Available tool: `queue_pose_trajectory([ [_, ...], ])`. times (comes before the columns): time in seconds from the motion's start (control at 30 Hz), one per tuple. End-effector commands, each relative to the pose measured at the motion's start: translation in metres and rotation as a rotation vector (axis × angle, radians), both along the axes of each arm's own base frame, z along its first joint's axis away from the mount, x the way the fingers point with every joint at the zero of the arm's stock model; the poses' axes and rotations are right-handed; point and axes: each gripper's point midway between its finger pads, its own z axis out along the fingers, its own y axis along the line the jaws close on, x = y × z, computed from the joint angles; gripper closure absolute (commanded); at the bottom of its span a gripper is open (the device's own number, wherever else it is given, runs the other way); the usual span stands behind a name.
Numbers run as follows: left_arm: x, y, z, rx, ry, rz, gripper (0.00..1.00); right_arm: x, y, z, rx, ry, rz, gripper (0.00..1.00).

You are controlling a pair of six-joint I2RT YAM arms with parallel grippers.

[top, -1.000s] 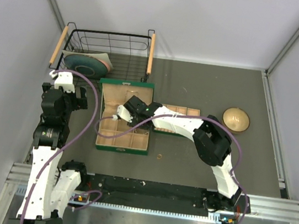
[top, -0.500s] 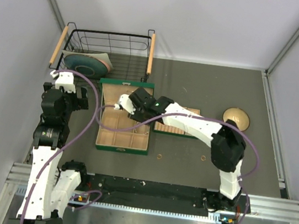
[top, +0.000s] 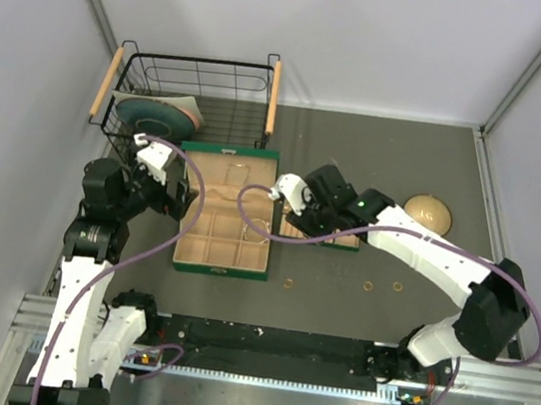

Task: Organize the mixed jewelry

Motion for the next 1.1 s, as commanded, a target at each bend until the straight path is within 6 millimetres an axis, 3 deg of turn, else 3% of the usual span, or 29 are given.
queue_pose_trajectory([
  [0.0, -0.02, -0.04, 0.001, -0.011, -0.006, -0.269, 0.01, -0.012, -0.037, -0.005, 0.025, 0.035, -0.041, 0.62],
  [0.07, -0.025, -0.044, -0.003, -0.011, 0.006, -0.306, 0.01, -0.02, -0.054, -0.014, 0.011, 0.04, -0.045, 0.6],
  [0.13, -0.027, -0.049, -0.004, -0.019, 0.012, -0.337, 0.01, -0.028, -0.056, -0.019, 0.017, 0.061, -0.024, 0.59],
  [0.4, -0.009, -0.037, 0.0, -0.056, 0.007, -0.221, 0.01, -0.059, -0.026, -0.044, 0.079, 0.178, 0.084, 0.58],
  [0.63, 0.013, -0.01, 0.001, -0.049, -0.01, -0.03, 0.01, -0.086, 0.004, -0.064, 0.086, 0.206, 0.166, 0.59],
  [0.83, 0.022, 0.009, -0.001, -0.06, -0.014, 0.101, 0.01, -0.101, 0.023, -0.075, 0.076, 0.224, 0.211, 0.62],
  [1.07, 0.028, 0.031, 0.002, -0.05, -0.032, 0.23, 0.01, -0.097, 0.033, -0.088, 0.046, 0.223, 0.2, 0.67],
])
